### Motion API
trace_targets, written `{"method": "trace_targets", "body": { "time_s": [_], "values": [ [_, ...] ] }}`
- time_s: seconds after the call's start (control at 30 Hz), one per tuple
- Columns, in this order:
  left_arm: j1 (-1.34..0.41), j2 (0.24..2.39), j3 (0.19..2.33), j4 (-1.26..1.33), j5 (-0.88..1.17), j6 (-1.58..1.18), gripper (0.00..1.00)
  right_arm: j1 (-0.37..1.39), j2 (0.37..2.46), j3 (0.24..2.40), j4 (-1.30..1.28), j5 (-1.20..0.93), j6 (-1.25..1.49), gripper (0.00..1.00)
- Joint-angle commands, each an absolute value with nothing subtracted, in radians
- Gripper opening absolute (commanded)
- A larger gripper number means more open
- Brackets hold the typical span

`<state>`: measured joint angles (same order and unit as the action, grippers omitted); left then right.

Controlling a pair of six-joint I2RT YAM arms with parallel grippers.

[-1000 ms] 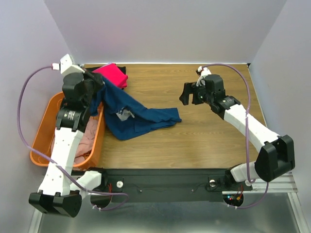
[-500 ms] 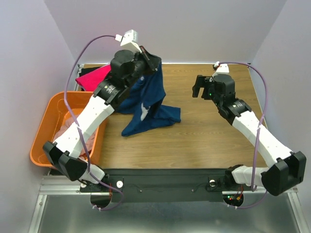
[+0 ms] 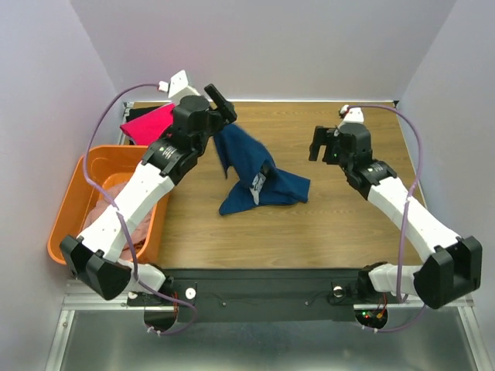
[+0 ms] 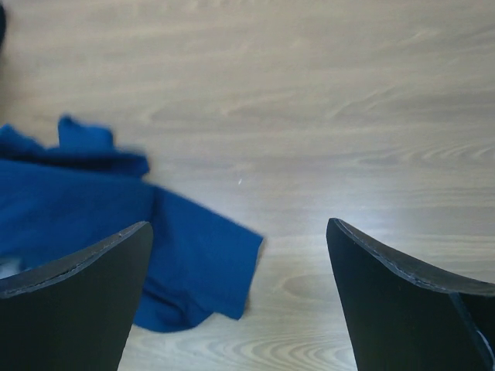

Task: Fold and stack the t-shirts
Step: Move the tshirt to the center of the board, then flatten the tshirt out

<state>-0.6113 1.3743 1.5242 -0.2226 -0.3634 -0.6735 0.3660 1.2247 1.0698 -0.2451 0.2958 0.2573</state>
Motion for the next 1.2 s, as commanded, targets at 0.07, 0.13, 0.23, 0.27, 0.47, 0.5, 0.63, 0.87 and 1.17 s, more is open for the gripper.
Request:
{"method": "trace_targets", "body": {
  "time_s": [0.07,0.13,0.23,0.27,0.47,0.5,0.63,0.87,1.17],
  "values": [
    [-0.565,1.275,1.369,-0.342,-0.496,-0.738,0.98,0.365,1.333,0.990,-0.247,0.091,0.250,0.99],
    [-0.565,1.278,1.313,-0.351,-0.462,-0.738,0.98,0.365,1.371,0.956,-0.255,0.054,0.256,0.98],
    [-0.566,1.292,1.241,-0.350,-0.373,-0.733,0.98,0.367,1.410,0.922,-0.258,0.006,0.270,0.96],
    [-0.566,1.298,1.224,-0.347,-0.333,-0.729,0.98,0.367,1.419,0.913,-0.258,-0.027,0.276,0.96],
    [-0.568,1.345,1.146,-0.337,-0.229,-0.687,0.99,0.367,1.509,0.899,-0.258,-0.093,0.330,0.91],
    [-0.569,1.348,1.140,-0.336,-0.222,-0.686,0.99,0.367,1.516,0.897,-0.258,-0.118,0.333,0.90],
    [-0.569,1.351,1.120,-0.334,-0.209,-0.681,0.99,0.367,1.560,0.890,-0.258,-0.158,0.336,0.87],
    [-0.569,1.333,1.098,-0.334,-0.215,-0.699,0.99,0.367,1.644,0.907,-0.255,-0.193,0.337,0.63],
    [-0.571,1.302,1.046,-0.333,-0.296,-0.657,0.99,0.359,1.623,0.992,-0.276,-0.095,0.336,0.00]
  ]
}}
